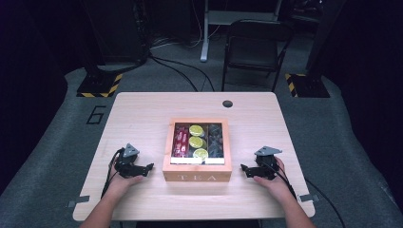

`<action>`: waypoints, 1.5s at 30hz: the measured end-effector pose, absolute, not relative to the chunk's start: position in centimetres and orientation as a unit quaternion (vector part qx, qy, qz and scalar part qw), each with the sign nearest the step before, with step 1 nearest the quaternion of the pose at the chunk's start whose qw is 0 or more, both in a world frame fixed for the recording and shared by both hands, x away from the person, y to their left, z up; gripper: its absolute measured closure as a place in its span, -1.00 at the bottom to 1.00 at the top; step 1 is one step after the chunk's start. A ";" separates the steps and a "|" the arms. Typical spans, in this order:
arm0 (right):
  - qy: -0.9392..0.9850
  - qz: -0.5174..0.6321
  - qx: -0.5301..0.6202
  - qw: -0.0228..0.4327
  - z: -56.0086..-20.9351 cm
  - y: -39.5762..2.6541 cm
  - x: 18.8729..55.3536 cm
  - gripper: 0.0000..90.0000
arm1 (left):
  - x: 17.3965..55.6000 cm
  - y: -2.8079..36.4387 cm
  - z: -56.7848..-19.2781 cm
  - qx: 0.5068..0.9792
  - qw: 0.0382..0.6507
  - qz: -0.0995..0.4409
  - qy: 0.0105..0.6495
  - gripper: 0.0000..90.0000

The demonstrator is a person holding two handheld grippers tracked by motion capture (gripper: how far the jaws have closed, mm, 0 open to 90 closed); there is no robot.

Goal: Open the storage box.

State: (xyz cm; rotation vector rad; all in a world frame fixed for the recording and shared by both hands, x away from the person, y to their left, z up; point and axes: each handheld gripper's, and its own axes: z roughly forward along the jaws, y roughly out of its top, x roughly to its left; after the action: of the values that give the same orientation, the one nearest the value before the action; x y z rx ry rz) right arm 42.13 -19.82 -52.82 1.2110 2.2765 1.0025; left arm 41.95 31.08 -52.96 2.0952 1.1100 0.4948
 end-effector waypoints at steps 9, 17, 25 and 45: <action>0.809 0.356 0.427 0.190 -52.8 -19.9 42.1 -0.68 | 41.9 31.0 -53.0 0.809 0.352 0.192 0.430 -0.77; 0.803 0.357 0.438 0.191 -52.8 -19.9 42.0 -0.65 | 41.9 31.1 -52.9 0.811 0.351 0.190 0.428 -0.76; 0.807 0.365 0.424 0.191 -52.7 -19.9 41.9 -0.34 | 41.7 31.0 -52.9 0.807 0.355 0.194 0.431 -0.63; 0.819 0.376 0.389 0.192 -49.7 -19.0 40.8 -0.01 | 40.3 30.0 -50.7 0.810 0.373 0.170 0.419 -0.24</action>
State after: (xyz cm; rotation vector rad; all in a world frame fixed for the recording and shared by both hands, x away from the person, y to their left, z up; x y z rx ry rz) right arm 40.81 -18.95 -49.74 1.0924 2.2974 1.0560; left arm 40.27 29.99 -50.68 2.0758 1.0735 0.4352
